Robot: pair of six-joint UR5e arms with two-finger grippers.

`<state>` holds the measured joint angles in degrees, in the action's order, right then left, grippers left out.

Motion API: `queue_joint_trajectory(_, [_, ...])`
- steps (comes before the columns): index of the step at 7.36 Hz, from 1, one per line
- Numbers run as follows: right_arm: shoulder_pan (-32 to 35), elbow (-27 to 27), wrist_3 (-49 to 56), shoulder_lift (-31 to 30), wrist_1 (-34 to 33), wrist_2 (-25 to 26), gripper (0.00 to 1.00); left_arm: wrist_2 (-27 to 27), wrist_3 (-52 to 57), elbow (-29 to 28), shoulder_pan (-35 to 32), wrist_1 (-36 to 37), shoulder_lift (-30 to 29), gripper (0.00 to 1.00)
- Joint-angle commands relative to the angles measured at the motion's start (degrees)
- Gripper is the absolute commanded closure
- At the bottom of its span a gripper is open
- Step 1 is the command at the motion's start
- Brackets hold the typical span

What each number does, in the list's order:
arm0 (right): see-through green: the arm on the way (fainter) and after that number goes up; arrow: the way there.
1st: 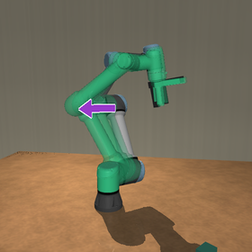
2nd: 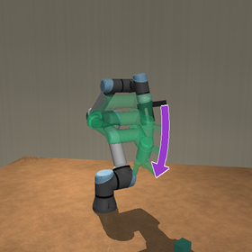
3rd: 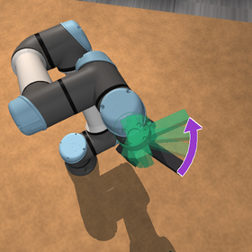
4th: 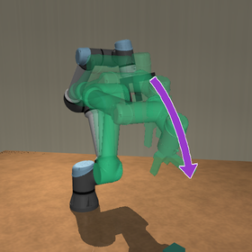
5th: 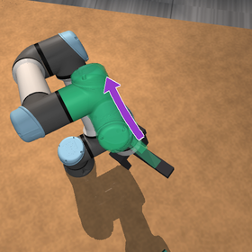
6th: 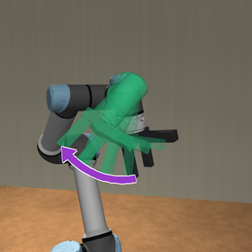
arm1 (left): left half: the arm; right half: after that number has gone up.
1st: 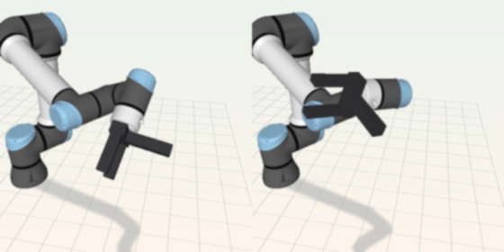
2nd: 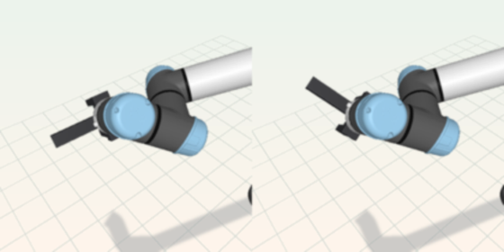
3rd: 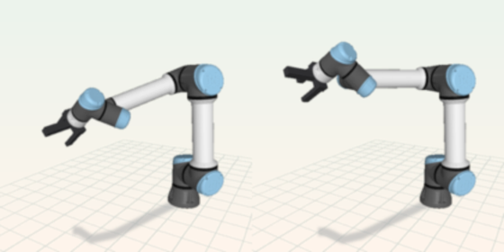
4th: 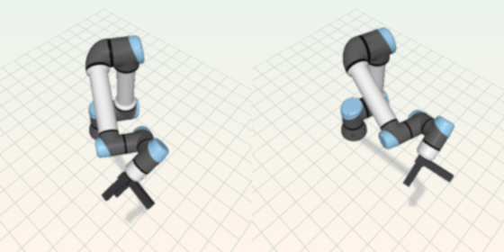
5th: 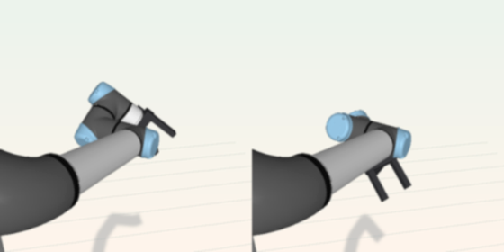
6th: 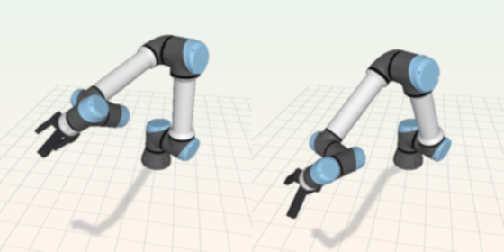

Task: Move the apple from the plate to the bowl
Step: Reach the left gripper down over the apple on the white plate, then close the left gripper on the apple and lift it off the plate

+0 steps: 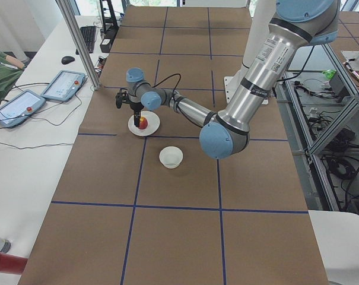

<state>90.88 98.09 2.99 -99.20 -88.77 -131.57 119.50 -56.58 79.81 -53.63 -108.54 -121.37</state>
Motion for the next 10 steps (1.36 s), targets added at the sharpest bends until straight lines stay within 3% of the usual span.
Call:
queue_joint_trajectory(1, [0.0,0.0,0.0,0.0,0.0,0.0,0.0,-1.2,-3.3,-3.6,2.1,-2.9,-1.8,0.0])
queue_joint_trajectory(6, [0.0,0.0,0.0,0.0,0.0,0.0,0.0,-2.9,-4.8,-6.6,4.0,-6.8,-1.7,0.01])
queue_joint_trajectory(7, [0.0,0.0,0.0,0.0,-0.1,0.0,0.0,-3.0,-4.7,-6.6,4.0,-6.8,-1.7,0.23])
queue_joint_trajectory(8, [0.0,0.0,0.0,0.1,0.0,0.0,0.0,-2.9,-4.3,-6.5,3.8,-6.8,-1.5,0.61])
queue_joint_trajectory(9, [0.0,0.0,0.0,0.0,0.0,0.0,0.0,-2.4,-4.2,-6.2,3.5,-5.9,-1.5,0.85])
queue_joint_trajectory(10, [0.0,0.0,0.0,0.0,0.0,0.0,0.0,-0.3,-4.2,-4.9,1.9,-5.6,-1.2,0.85])
